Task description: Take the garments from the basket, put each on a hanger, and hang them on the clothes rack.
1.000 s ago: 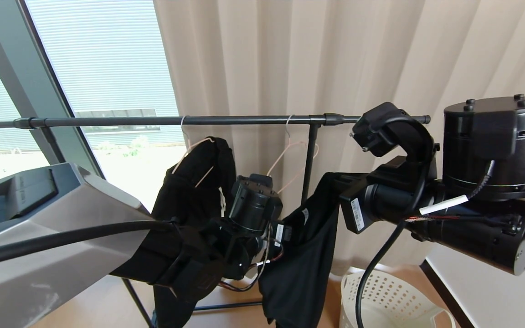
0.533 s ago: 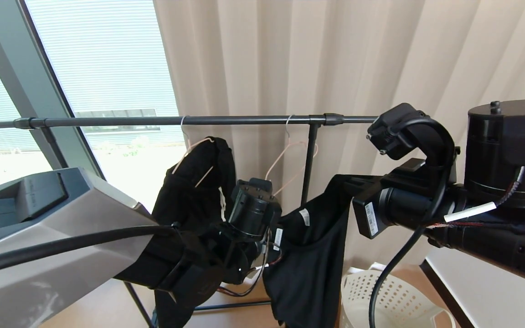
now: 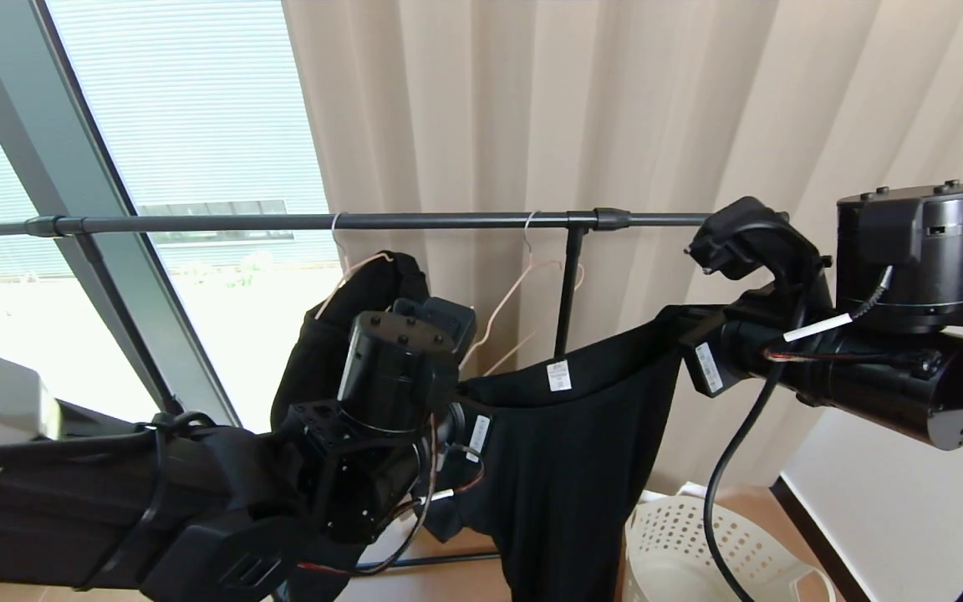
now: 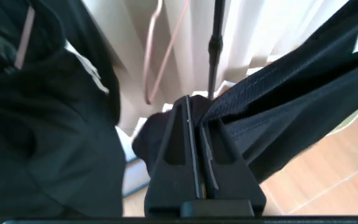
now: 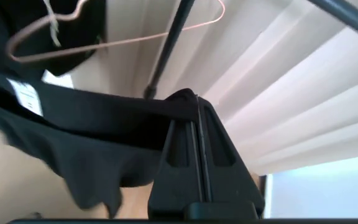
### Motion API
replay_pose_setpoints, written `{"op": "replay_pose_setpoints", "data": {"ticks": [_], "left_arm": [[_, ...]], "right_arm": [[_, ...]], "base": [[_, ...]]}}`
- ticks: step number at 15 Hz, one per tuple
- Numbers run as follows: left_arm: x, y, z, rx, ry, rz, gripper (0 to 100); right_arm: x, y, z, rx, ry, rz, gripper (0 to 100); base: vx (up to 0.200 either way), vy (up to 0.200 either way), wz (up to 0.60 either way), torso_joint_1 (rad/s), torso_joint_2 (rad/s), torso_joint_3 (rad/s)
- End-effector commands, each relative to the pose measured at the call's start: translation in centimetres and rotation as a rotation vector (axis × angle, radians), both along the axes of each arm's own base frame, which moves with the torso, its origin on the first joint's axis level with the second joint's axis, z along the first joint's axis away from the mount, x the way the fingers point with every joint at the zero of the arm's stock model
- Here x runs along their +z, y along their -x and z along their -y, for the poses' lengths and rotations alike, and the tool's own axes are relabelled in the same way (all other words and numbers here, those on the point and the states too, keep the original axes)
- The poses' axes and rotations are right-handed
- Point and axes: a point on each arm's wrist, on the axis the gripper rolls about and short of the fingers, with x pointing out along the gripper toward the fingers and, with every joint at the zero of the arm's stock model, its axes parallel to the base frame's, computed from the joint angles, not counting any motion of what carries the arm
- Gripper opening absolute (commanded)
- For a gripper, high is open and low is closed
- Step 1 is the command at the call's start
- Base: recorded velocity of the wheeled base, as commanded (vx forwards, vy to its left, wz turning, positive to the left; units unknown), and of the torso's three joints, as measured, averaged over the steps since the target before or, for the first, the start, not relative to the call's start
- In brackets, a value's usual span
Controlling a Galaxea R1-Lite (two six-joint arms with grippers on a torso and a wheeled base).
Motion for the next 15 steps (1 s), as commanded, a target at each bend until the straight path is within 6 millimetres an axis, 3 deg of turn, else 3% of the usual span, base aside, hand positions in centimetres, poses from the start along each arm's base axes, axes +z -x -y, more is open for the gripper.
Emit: {"op": "replay_pose_setpoints", "data": {"ticks": [1, 4, 11, 15], "left_arm": [[2.5, 0.1, -1.2, -0.002, 0.015, 0.068, 0], [3.8, 0.1, -1.7, -0.071, 0.026, 0.093, 0], [6.0, 0.6, -3.6, -0.148, 0.094, 0.110, 0], [6.0, 0.6, -3.7, -0.177, 0.106, 0.101, 0]], "right_arm": [[-1.3, -1.4, -0.6, 0.015, 0.086, -0.023, 0], [-0.8, -2.0, -1.0, 0.025, 0.177, 0.014, 0], [0.7, -0.9, -0.9, 0.037, 0.143, 0.060, 0], [0.4, -0.1, -0.4, 0.036, 0.126, 0.059, 0]], "base": [[0.000, 0.000, 0.00, 0.000, 0.00, 0.000], [0.000, 0.000, 0.00, 0.000, 0.00, 0.000], [0.000, 0.000, 0.00, 0.000, 0.00, 0.000], [0.000, 0.000, 0.00, 0.000, 0.00, 0.000]]}}
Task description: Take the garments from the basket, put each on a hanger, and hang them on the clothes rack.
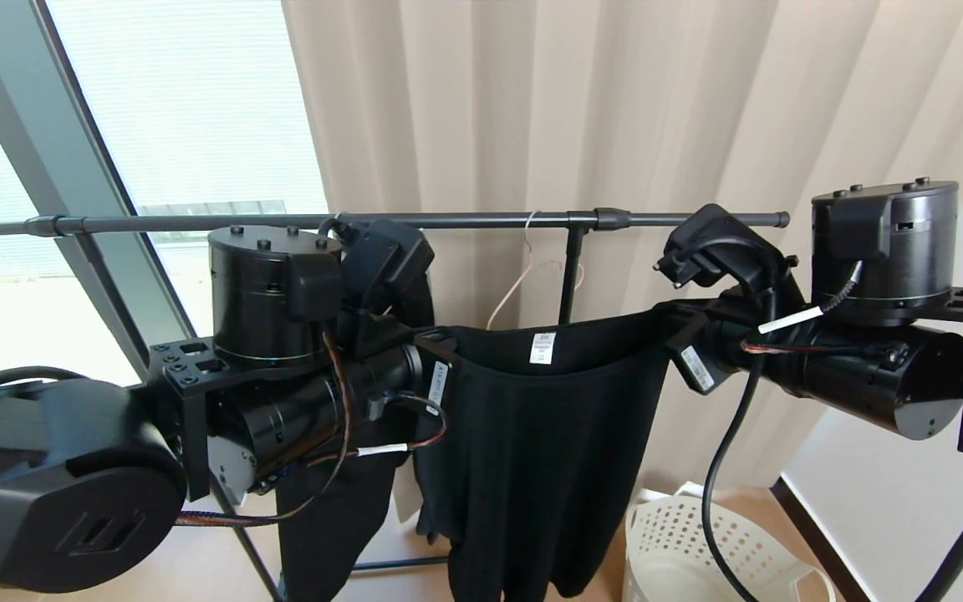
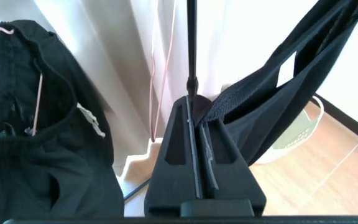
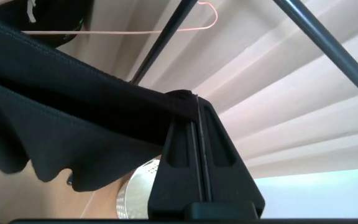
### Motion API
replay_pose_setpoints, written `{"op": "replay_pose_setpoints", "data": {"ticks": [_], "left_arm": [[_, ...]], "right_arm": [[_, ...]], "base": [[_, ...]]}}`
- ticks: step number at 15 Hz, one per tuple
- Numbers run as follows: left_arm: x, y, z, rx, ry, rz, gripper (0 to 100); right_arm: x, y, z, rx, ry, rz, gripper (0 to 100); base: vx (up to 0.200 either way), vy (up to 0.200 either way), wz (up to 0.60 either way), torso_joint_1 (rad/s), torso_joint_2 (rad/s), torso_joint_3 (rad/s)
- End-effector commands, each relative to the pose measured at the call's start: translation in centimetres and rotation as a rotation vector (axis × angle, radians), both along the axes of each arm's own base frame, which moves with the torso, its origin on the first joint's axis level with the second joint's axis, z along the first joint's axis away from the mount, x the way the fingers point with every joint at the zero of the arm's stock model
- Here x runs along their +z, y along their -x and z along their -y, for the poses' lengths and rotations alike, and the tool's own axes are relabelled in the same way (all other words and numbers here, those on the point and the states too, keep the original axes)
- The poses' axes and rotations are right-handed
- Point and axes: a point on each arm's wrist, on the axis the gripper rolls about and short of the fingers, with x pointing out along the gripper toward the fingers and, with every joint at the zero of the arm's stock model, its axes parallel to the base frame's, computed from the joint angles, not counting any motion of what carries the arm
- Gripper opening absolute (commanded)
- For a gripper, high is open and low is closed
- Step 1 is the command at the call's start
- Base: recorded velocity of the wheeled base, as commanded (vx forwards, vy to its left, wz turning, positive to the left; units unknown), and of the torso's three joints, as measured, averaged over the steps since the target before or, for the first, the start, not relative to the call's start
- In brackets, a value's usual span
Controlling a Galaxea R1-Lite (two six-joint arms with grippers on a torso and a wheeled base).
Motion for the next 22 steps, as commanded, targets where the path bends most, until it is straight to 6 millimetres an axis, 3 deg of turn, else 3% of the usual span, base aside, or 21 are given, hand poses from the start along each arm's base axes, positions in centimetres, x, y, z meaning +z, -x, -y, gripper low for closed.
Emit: {"op": "replay_pose_setpoints", "data": {"ticks": [1, 8, 11, 14, 18, 22], "left_arm": [[1.0, 0.2, -0.2, 0.001, 0.018, 0.029, 0], [1.0, 0.3, -0.2, -0.002, 0.023, 0.030, 0], [1.6, 0.1, -0.1, 0.000, 0.034, 0.044, 0], [0.6, 0.5, -0.3, 0.007, 0.032, 0.010, 0], [1.3, 0.5, -0.4, 0.007, 0.048, 0.027, 0], [1.2, 0.4, -0.3, 0.003, 0.048, 0.025, 0]], "right_arm": [[0.8, 0.8, 0.5, 0.000, -0.020, 0.036, 0], [1.4, 3.0, 1.1, 0.022, -0.057, 0.048, 0], [2.4, 2.8, 0.9, 0.023, -0.072, 0.073, 0], [2.8, 2.7, 0.8, 0.030, -0.088, 0.088, 0], [3.1, 3.0, 1.0, 0.035, -0.094, 0.096, 0], [2.4, 3.3, 1.2, 0.048, -0.082, 0.071, 0]], "base": [[0.000, 0.000, 0.00, 0.000, 0.00, 0.000], [0.000, 0.000, 0.00, 0.000, 0.00, 0.000], [0.000, 0.000, 0.00, 0.000, 0.00, 0.000], [0.000, 0.000, 0.00, 0.000, 0.00, 0.000], [0.000, 0.000, 0.00, 0.000, 0.00, 0.000], [0.000, 0.000, 0.00, 0.000, 0.00, 0.000]]}}
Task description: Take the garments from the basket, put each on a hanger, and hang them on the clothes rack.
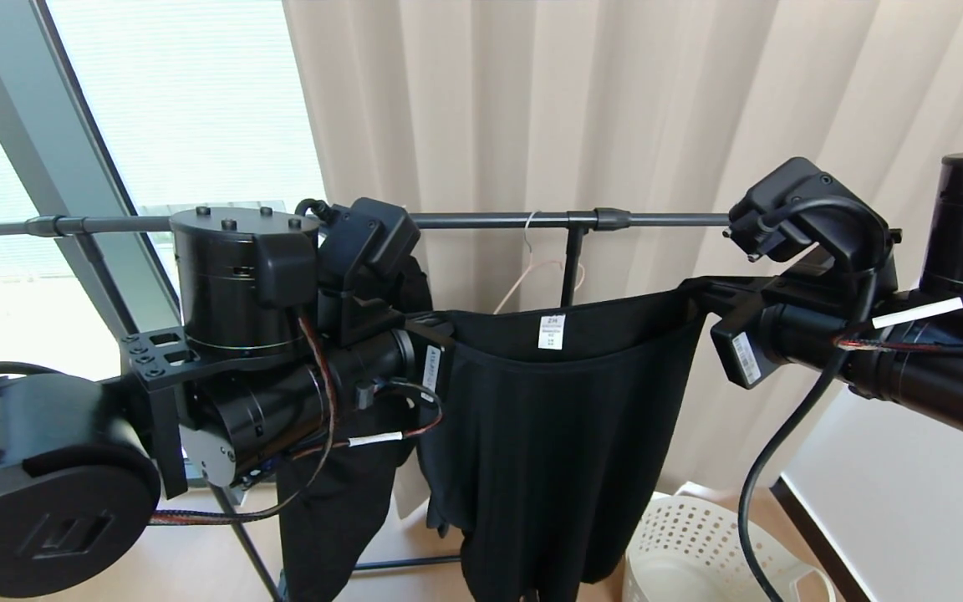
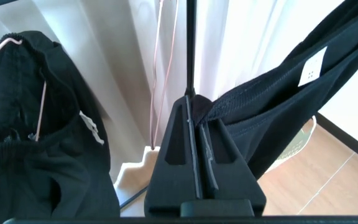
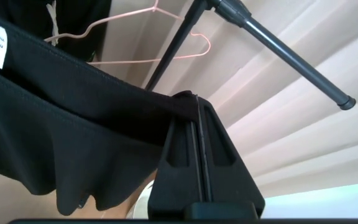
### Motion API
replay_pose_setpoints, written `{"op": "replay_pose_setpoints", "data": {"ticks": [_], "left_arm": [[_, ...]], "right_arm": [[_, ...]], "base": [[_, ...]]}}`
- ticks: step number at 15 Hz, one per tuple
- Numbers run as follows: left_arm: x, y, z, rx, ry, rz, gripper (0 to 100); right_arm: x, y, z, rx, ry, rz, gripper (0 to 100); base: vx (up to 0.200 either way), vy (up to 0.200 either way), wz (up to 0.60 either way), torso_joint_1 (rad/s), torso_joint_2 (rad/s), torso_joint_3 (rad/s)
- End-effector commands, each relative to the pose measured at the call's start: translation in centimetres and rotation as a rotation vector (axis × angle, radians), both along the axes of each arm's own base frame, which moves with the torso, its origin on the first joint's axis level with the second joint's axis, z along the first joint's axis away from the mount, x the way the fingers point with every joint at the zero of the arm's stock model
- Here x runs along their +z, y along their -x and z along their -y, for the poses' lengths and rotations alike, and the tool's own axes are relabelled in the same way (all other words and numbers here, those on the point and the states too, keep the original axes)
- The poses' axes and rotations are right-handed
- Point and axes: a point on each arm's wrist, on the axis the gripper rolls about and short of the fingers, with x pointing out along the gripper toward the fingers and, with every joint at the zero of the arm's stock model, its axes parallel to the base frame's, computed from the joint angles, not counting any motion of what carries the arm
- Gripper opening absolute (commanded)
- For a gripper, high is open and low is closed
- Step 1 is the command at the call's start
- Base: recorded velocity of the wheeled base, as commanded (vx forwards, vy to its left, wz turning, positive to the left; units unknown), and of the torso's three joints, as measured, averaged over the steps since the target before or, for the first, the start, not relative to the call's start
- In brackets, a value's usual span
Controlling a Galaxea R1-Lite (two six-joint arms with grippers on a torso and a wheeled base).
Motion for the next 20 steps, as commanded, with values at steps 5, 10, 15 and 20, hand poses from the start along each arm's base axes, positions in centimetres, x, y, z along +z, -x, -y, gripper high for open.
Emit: {"op": "replay_pose_setpoints", "data": {"ticks": [5, 10, 15, 20], "left_arm": [[0.7, -0.6, 0.4, -0.004, 0.016, 0.020, 0], [-0.2, -2.6, 1.3, -0.072, 0.055, 0.011, 0], [0.3, -4.1, 2.0, -0.152, 0.099, 0.017, 0], [2.2, -4.0, 3.0, -0.233, 0.152, 0.067, 0]], "right_arm": [[0.0, 0.5, 0.2, 0.031, -0.011, -0.001, 0], [-2.0, 2.7, 1.6, 0.062, 0.013, -0.053, 0], [-3.1, 5.6, 0.8, 0.182, -0.006, -0.095, 0], [-4.3, 8.4, -2.5, 0.349, -0.049, -0.177, 0]], "base": [[0.000, 0.000, 0.00, 0.000, 0.00, 0.000], [0.000, 0.000, 0.00, 0.000, 0.00, 0.000], [0.000, 0.000, 0.00, 0.000, 0.00, 0.000], [0.000, 0.000, 0.00, 0.000, 0.00, 0.000]]}}
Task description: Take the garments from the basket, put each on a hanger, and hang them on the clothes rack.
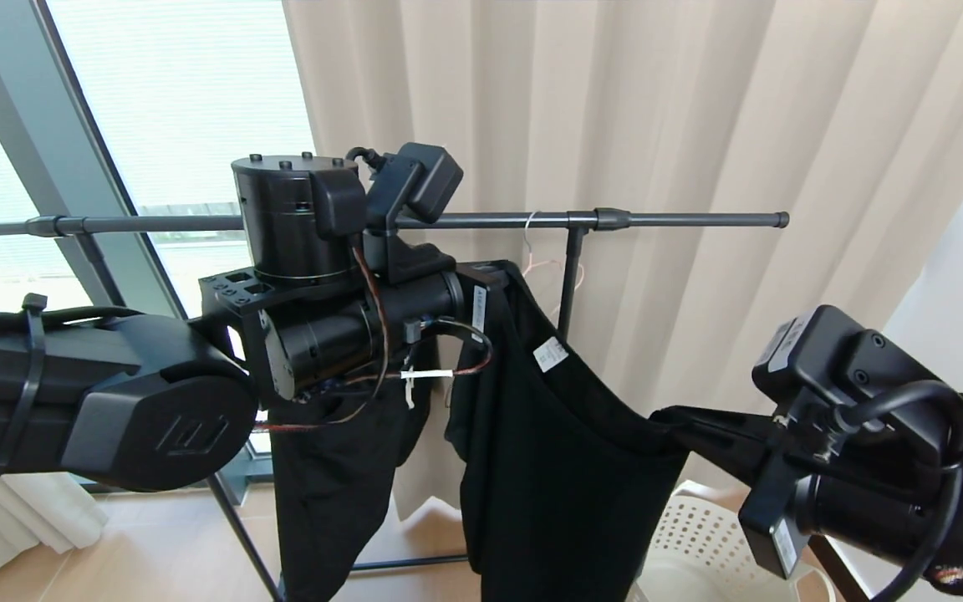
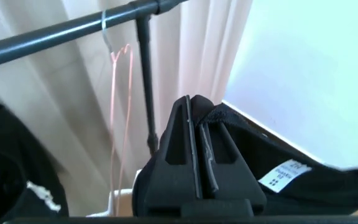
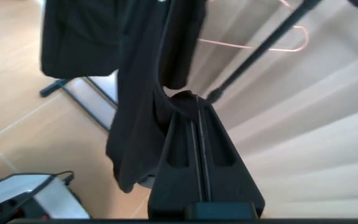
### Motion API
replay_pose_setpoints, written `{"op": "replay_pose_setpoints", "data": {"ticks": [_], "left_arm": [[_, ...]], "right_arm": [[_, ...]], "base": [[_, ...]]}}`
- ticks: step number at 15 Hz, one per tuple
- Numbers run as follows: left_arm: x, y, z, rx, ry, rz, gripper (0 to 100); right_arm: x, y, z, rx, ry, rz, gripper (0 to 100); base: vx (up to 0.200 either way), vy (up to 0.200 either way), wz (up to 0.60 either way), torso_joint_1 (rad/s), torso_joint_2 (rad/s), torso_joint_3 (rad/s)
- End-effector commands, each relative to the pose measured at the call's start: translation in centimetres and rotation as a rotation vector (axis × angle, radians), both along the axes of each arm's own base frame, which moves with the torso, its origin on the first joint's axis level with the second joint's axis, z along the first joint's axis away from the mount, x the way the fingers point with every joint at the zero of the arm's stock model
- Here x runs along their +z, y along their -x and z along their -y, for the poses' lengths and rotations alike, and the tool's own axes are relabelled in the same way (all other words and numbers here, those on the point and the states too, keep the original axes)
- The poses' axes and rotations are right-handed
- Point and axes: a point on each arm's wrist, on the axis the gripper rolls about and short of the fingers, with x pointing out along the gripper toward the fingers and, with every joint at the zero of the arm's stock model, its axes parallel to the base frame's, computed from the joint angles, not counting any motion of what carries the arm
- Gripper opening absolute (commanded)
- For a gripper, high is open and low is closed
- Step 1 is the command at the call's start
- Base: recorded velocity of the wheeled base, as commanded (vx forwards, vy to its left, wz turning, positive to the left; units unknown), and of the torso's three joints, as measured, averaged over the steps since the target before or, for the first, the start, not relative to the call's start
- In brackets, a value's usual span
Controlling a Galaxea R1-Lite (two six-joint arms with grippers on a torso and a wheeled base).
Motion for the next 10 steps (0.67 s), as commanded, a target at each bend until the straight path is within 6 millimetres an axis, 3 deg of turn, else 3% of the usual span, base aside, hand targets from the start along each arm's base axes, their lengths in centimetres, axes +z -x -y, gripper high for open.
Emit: {"op": "replay_pose_setpoints", "data": {"ticks": [1, 10], "left_arm": [[0.1, -0.1, 0.5, -0.024, 0.008, 0.003, 0], [0.2, 0.3, 3.5, -0.167, 0.029, 0.008, 0]], "right_arm": [[-0.5, 0.9, -1.9, 0.066, -0.013, -0.037, 0], [-0.8, 2.0, -7.6, 0.155, -0.116, -0.154, 0]], "base": [[0.000, 0.000, 0.00, 0.000, 0.00, 0.000], [0.000, 0.000, 0.00, 0.000, 0.00, 0.000]]}}
